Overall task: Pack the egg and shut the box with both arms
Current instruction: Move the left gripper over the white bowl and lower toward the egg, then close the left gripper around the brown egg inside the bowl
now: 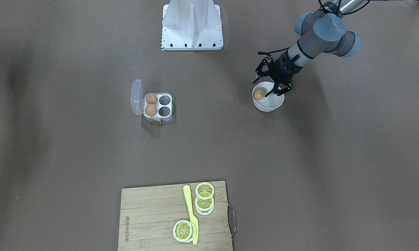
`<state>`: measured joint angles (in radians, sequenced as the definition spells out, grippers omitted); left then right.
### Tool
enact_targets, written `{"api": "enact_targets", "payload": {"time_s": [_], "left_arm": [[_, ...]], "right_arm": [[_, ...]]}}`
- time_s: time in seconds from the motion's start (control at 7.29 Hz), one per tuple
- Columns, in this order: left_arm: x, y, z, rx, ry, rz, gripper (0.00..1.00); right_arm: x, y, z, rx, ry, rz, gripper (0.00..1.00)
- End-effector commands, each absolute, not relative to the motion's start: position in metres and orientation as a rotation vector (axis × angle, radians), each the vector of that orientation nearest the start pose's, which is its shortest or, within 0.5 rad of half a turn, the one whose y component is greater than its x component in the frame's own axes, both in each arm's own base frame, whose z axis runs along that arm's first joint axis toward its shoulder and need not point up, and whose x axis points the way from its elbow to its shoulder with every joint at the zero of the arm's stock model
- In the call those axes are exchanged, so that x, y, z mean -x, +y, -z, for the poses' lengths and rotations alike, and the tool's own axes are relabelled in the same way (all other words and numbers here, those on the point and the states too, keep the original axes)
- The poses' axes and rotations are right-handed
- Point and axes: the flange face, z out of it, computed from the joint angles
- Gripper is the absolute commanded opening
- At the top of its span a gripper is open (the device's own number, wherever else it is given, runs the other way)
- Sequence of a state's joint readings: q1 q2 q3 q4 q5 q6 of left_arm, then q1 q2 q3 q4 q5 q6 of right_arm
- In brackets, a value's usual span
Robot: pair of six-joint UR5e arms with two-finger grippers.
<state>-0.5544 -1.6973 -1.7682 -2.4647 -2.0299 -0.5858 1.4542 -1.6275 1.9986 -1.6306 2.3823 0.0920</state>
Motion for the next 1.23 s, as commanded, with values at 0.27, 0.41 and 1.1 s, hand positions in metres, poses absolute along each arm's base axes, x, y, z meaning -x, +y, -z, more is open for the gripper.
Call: {"api": "enact_targets", "payload": {"time_s": [0.27,0.41,1.1], "left_arm": [[-0.413,-0.371,-0.408,-0.55,1.132,-0.636,0.7],[-0.414,-0.373,-0.412,-0.548,1.124,-0.631,0.7],[-0.429,-0.376,-0.411,-0.526,1.129,-0.606,0.66]], "right_arm": [[-0.007,-0.462,-0.479,-0.209,-0.831,0.149,1.0],[-0.007,-0.462,-0.479,-0.209,-0.831,0.149,1.0],[-0.007,-0.462,-0.479,-0.209,-0.831,0.149,1.0]]}}
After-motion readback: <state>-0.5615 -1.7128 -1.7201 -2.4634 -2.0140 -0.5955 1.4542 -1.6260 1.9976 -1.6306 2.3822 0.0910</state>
